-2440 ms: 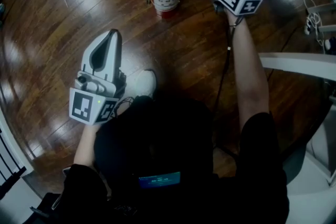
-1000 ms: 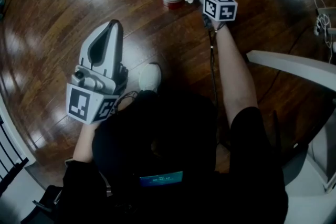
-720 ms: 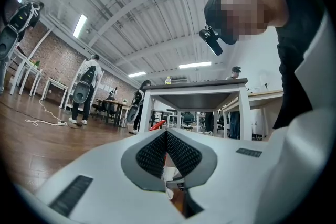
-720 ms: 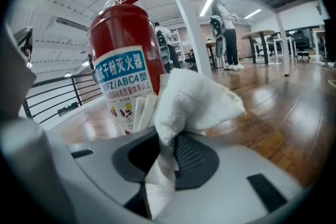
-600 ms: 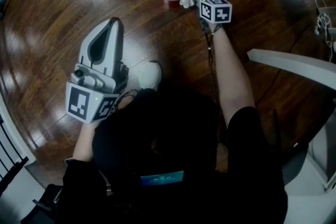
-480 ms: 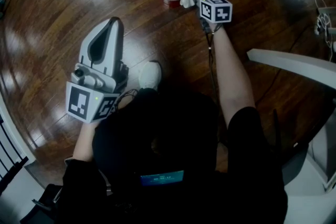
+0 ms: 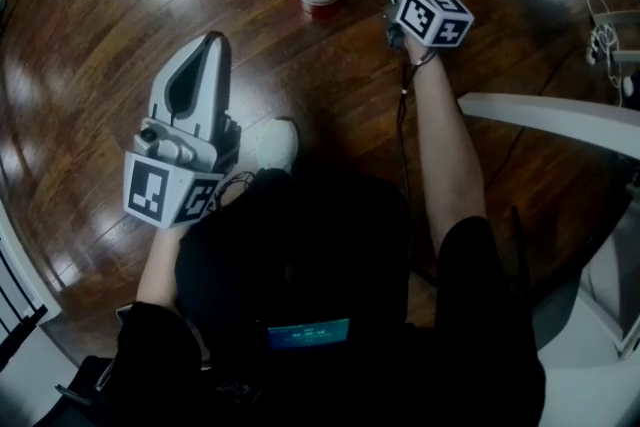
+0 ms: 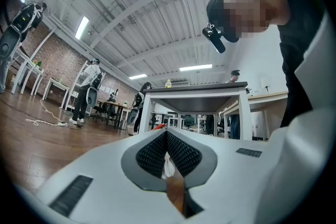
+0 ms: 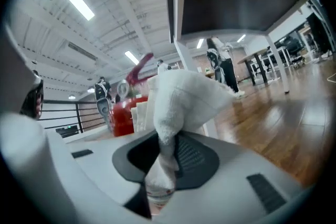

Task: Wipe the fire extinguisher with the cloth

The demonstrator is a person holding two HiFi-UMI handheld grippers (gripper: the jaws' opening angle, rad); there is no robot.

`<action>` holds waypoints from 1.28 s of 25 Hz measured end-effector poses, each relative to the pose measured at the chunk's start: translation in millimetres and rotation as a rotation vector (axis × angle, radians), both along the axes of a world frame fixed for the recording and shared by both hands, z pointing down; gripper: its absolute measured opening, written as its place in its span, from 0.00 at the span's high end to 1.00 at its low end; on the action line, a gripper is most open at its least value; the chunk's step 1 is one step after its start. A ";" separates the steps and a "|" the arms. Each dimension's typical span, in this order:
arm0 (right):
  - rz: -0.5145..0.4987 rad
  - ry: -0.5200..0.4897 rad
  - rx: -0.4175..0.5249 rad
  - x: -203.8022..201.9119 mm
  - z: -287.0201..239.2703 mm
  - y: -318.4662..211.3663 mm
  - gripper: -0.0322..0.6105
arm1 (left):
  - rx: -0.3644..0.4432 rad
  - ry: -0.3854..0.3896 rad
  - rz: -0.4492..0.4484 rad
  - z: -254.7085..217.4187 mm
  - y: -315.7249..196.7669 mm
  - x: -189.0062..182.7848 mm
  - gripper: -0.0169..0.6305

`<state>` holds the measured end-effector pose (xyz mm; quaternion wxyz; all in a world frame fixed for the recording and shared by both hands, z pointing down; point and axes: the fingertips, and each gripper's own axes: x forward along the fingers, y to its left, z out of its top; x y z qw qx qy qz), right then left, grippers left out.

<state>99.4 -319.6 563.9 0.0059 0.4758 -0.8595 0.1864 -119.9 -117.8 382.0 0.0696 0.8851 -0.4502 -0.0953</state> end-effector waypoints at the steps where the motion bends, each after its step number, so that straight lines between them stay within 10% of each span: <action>1: 0.008 -0.029 0.038 3.9 -21.0 -0.2 0.81 | 0.002 -0.002 0.002 -0.7 1.0 1.3 0.98; 12: -0.028 -0.144 0.334 -13.9 -212.0 19.2 0.81 | 0.007 -0.010 -0.005 -3.3 6.1 0.7 0.98; 32: -0.050 -0.001 0.105 -36.8 -64.5 26.3 0.81 | -0.001 -0.014 -0.014 0.0 6.3 -3.7 0.98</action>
